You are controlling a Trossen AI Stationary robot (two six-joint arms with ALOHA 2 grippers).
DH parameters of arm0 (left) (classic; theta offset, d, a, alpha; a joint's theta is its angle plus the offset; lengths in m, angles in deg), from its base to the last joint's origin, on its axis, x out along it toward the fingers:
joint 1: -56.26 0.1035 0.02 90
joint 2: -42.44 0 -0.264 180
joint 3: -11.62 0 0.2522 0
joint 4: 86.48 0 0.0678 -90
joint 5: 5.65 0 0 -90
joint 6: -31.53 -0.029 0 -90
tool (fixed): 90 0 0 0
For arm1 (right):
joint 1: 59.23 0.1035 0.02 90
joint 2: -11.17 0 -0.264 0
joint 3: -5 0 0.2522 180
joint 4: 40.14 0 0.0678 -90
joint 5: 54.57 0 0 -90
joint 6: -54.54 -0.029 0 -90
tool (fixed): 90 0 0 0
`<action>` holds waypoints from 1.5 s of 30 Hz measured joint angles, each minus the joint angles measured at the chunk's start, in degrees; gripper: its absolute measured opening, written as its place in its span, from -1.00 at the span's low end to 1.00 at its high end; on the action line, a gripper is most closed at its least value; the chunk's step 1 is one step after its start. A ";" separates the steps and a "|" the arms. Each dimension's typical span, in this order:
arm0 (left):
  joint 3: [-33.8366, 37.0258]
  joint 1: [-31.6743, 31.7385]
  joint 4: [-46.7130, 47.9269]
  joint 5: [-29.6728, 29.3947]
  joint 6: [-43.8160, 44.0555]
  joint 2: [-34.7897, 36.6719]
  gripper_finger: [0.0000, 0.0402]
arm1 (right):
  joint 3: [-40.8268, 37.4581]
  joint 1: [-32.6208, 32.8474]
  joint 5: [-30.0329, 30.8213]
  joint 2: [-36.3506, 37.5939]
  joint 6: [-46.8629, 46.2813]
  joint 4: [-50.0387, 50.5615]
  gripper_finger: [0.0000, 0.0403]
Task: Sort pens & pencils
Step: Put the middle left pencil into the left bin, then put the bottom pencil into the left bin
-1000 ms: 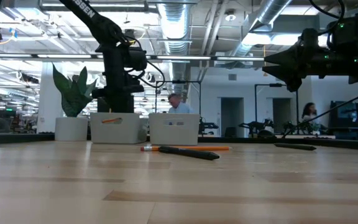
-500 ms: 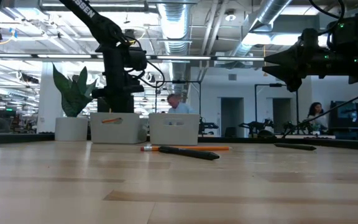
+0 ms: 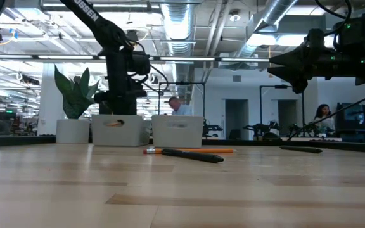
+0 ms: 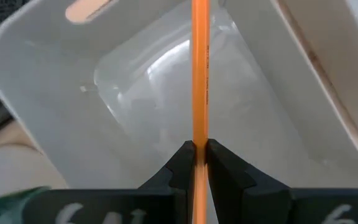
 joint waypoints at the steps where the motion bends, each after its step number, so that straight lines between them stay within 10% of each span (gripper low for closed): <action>1: 0.00 -0.12 -0.04 0.26 0.06 -0.21 -0.88 | 0.00 0.02 0.00 0.00 0.01 0.00 0.08; 30: 0.00 0.66 -1.61 1.74 1.49 -0.22 -0.87 | 0.00 0.02 -0.04 0.00 -0.03 0.02 0.08; 45: 0.00 0.66 -1.61 1.68 1.46 -0.22 -0.56 | 0.00 0.02 -0.04 0.00 -0.03 0.04 0.08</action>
